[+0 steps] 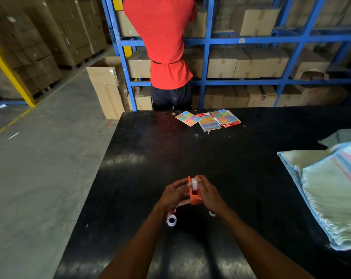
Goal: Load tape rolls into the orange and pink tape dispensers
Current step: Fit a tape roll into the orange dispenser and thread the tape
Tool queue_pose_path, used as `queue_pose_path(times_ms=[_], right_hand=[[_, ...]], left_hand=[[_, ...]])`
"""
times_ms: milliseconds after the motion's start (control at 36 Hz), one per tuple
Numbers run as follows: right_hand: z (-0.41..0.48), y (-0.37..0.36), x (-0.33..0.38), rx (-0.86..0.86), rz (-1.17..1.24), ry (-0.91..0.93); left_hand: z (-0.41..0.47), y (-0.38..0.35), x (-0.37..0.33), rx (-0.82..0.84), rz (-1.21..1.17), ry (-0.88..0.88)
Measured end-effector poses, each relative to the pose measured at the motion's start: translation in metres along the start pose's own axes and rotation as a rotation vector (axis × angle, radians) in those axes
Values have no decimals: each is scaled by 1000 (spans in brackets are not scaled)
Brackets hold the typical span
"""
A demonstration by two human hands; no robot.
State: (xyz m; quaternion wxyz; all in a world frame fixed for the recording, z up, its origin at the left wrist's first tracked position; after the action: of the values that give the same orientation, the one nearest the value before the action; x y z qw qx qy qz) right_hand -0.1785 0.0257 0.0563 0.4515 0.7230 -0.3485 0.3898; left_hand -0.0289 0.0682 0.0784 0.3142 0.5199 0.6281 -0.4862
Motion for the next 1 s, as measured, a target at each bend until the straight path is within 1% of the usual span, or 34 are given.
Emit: queue_pose_path(times_ms=[167, 306, 361, 389, 444, 472, 528, 583, 667, 722, 778, 806, 861, 944, 1000], right_hand=[[-5, -2, 9, 2, 15, -18], [-9, -6, 15, -8, -38, -4], [-13, -8, 21, -23, -82, 15], [-14, -11, 28, -33, -123, 33], [-16, -12, 30, -73, -206, 37], [-18, -11, 29, -104, -276, 49], [-18, -10, 28, -161, -450, 100], [-17, -7, 30, -198, -604, 138], [-15, -1, 33, -233, -710, 190], [-14, 2, 33, -246, -737, 225], [-14, 6, 36, -270, -687, 293], [-15, 8, 38, -270, -648, 344], [-16, 10, 43, -203, -616, 428], [-18, 12, 50, -82, -664, 459], [-19, 12, 53, -75, -714, 477]], left_hand=[[-4, 0, 1, -60, -16, -24], [-6, 0, 6, -189, -18, -43], [-4, -5, 8, -240, -62, -22], [-4, -5, 8, -253, -113, 0], [-3, -16, 13, -248, -237, 98], [-5, -22, 15, -248, -313, 139], [-7, -25, 19, -269, -411, 158], [-9, -23, 20, -257, -430, 147], [-8, -20, 20, -235, -398, 148], [-9, -18, 20, -264, -377, 145], [-6, -14, 22, -301, -370, 133], [-5, -11, 23, -322, -363, 132], [-4, -10, 22, -359, -353, 140], [-1, -8, 22, -386, -342, 134], [0, -9, 20, -376, -332, 121]])
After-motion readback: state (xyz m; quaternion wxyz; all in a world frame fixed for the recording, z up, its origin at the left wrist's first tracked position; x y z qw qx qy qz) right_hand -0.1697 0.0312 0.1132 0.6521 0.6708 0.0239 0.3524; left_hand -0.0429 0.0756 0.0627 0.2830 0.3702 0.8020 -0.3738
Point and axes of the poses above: each hand's wrist, its own z-axis towards the middle knuckle, its own y-axis out of the back of the hand, x = y × z, the point moved 2 cm from there along z, towards the middle knuckle, and after that the axes turned 3 degrees about -y, right-handed, at the moved point
